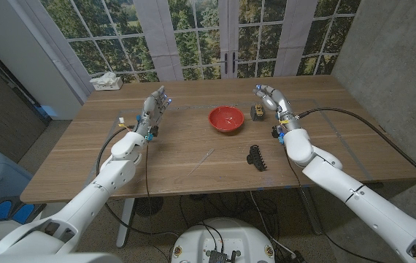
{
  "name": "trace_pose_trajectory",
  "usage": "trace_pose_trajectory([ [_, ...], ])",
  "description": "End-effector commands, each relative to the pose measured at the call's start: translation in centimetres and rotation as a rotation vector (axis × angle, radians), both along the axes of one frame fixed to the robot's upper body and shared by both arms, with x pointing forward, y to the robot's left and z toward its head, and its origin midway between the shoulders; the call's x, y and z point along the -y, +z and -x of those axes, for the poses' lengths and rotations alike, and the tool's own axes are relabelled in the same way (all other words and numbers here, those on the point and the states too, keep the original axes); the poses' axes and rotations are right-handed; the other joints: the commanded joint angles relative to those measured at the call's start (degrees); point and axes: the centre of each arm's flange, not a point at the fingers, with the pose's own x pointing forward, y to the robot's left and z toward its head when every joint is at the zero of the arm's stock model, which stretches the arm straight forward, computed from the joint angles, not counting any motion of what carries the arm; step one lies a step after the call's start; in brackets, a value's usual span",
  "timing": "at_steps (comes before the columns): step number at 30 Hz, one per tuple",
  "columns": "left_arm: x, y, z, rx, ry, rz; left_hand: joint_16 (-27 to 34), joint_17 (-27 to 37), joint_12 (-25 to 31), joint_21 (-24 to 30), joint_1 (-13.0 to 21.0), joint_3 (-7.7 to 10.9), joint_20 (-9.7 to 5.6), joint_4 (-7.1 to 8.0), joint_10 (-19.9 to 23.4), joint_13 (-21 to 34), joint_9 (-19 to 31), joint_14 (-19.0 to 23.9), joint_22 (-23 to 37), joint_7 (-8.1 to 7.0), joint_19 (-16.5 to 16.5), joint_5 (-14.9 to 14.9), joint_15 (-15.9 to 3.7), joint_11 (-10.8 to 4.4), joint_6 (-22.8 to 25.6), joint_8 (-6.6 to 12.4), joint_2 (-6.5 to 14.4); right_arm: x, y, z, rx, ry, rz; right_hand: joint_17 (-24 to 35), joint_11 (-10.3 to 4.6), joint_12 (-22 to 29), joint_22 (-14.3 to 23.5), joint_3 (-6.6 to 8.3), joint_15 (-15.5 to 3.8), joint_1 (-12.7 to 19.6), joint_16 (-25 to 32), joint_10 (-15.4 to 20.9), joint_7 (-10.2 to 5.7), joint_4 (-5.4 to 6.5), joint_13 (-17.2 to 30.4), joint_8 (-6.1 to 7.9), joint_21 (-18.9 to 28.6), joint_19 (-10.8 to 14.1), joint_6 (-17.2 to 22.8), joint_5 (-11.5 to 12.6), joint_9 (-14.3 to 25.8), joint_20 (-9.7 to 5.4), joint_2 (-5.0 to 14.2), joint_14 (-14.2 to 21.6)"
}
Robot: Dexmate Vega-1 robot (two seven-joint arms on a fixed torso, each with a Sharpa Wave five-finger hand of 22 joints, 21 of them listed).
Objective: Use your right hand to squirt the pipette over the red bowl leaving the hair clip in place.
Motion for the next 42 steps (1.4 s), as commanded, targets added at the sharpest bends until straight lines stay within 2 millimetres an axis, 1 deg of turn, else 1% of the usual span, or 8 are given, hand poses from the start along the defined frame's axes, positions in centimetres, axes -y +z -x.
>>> trace_pose_trajectory([
  [1,0.1,-0.2,0.3,0.001,-0.004,-0.007,0.1,0.2,0.3,0.0,0.6,-0.02,-3.87,-0.22,0.1,0.3,0.2,-2.3,0.1,-0.09,0.5,0.1,-4.89,0.19,0.0,0.12,4.5,-1.2,-0.2,1.2,-0.009,-0.012,0.093,0.3,-0.12,0.3,0.2,-0.02,-0.47,0.4,0.4,0.5,0.06,-0.26,0.2,0.43,0.2,0.2,0.6,0.5,0.2,0.17,-0.07,0.1],
  [20,0.4,-0.1,0.5,0.003,-0.012,-0.011,0.0,0.2,0.2,-0.1,0.5,0.04,-3.76,-0.28,0.2,0.3,0.2,-2.2,0.1,-0.02,0.6,0.1,-4.82,0.15,0.1,0.05,4.5,-2.3,-0.2,2.7,0.011,-0.041,0.195,0.6,-0.35,0.2,0.2,-0.01,-0.66,1.0,0.6,0.8,-0.02,-0.34,0.3,0.27,0.2,0.3,0.9,0.7,0.3,0.05,-0.22,-0.1],
  [34,0.5,-0.2,0.7,0.006,-0.015,-0.016,0.0,0.2,0.2,-0.2,0.5,0.07,-3.74,-0.32,0.2,0.3,0.2,-2.2,0.1,-0.07,0.7,0.1,-4.8,0.19,0.1,0.02,4.5,-3.6,-0.5,3.6,0.002,-0.051,0.293,0.8,-0.63,0.1,0.2,-0.06,-0.81,1.3,0.7,0.8,-0.13,-0.37,0.3,0.17,0.1,0.3,1.1,0.7,0.3,0.04,-0.35,0.0],
  [42,0.7,-0.1,0.7,0.009,-0.022,-0.02,0.0,0.2,0.2,-0.3,0.5,0.11,-3.67,-0.35,0.3,0.3,0.2,-2.1,0.1,-0.05,0.7,0.1,-4.8,0.21,0.2,0.0,4.6,-4.4,-0.3,4.1,0.004,-0.042,0.332,1.0,-0.76,0.1,0.2,-0.06,-1.01,1.5,0.9,1.0,-0.28,-0.37,0.4,0.1,0.2,0.7,1.1,0.8,0.3,-0.2,-0.33,0.1],
])
